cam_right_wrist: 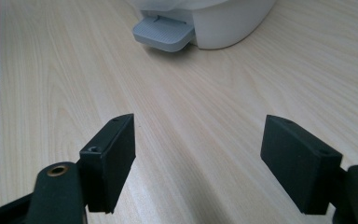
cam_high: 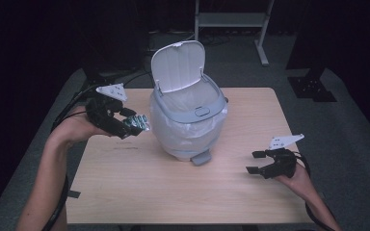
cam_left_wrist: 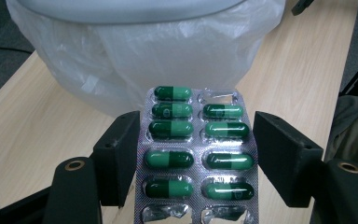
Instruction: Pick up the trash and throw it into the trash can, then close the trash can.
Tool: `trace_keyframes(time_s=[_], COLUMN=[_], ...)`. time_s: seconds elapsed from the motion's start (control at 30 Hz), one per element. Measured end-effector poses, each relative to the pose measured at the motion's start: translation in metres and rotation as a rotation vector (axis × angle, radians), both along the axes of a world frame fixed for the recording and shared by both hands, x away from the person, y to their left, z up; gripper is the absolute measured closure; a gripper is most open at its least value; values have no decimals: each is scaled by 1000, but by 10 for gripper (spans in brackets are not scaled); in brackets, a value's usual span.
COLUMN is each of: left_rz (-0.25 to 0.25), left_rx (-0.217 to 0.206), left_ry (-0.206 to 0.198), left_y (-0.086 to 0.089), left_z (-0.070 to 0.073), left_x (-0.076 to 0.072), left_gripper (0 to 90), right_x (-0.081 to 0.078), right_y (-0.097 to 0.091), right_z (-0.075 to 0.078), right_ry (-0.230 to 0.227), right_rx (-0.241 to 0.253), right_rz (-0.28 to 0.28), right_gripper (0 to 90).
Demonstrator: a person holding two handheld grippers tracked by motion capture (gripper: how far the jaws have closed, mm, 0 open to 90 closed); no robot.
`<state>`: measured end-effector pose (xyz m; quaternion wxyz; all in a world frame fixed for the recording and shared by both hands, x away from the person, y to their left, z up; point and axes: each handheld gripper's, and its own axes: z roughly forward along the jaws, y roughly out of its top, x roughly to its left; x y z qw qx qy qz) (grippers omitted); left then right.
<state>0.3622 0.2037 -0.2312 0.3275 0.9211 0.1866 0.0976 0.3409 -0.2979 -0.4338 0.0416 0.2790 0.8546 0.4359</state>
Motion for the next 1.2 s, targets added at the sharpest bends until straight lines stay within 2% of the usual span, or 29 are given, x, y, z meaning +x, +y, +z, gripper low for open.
trace_keyframes(time_s=[0.27, 0.57, 0.73, 1.2], left_rz=[-3, -6, -11, -27], left_rx=[13, 30, 44, 44], left_ry=[11, 0, -3, -18], left_y=[-2, -4, -9, -26], left_z=[4, 18, 24, 40], left_x=[1, 7, 10, 19], left_gripper=[333, 333, 333, 333], right_x=[0, 4, 5, 5], right_y=[-1, -1, 1, -2], right_z=[-2, -4, -4, -5], right_ry=[9, 20, 19, 20], right_rx=[3, 5, 4, 12], right_rz=[-2, -7, -1, -5], right_gripper=[250, 250, 250, 250])
